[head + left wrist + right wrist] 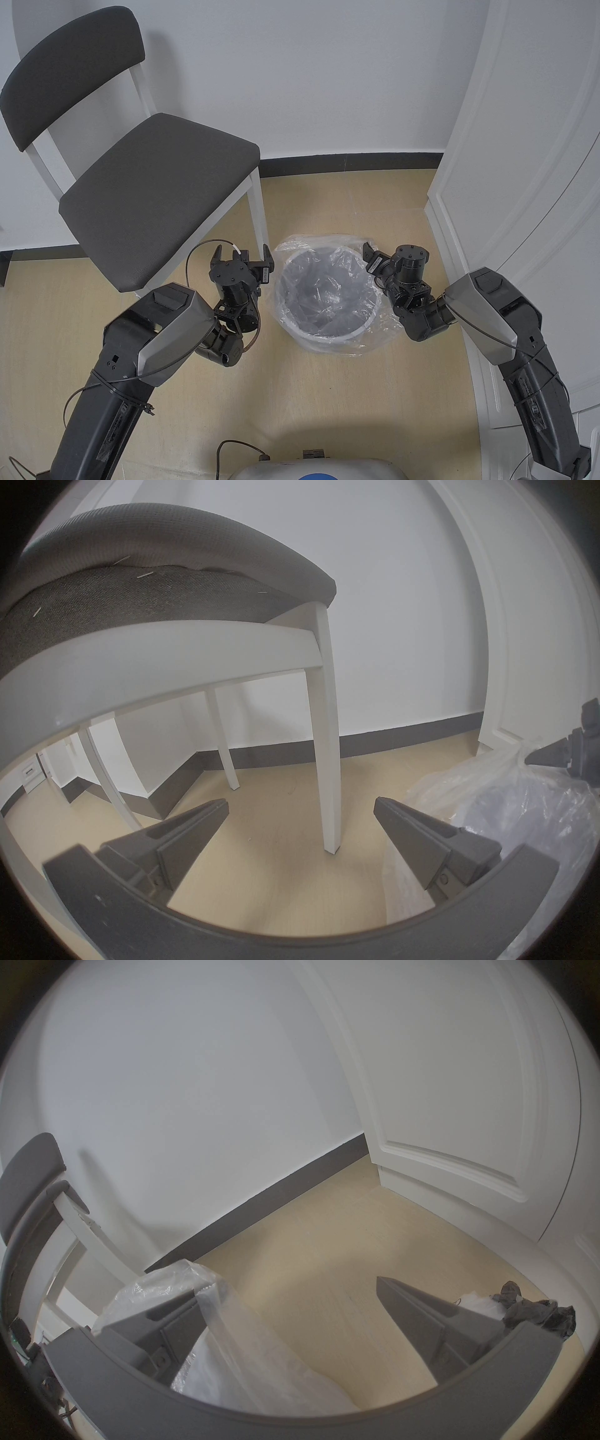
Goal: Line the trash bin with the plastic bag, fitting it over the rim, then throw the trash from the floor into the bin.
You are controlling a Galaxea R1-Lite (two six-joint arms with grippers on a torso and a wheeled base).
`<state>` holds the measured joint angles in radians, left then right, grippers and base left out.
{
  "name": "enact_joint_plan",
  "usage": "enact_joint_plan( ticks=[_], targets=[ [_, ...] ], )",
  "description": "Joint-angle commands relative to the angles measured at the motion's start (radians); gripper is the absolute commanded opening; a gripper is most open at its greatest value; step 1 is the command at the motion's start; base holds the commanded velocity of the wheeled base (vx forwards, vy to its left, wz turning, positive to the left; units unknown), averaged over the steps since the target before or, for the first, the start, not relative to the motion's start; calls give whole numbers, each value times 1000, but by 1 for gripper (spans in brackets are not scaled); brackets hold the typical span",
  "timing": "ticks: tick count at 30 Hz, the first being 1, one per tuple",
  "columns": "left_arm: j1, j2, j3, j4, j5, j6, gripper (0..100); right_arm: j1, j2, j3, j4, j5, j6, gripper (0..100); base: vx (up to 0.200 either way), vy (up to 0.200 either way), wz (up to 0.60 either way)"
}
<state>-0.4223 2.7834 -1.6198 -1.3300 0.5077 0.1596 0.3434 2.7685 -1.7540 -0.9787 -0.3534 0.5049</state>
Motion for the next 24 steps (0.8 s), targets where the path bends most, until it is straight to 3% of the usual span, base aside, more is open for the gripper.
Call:
enact_joint_plan(
  ticks=[1, 24],
  targets=[
    [2, 56, -84, 2, 8, 0, 100, -6, 14, -25, 0, -1, 7, 100, 0, 0, 0],
    [-3, 81, -129, 2, 17, 0, 100, -24, 89, -165, 55, 7, 38, 100, 0, 0, 0]
  ],
)
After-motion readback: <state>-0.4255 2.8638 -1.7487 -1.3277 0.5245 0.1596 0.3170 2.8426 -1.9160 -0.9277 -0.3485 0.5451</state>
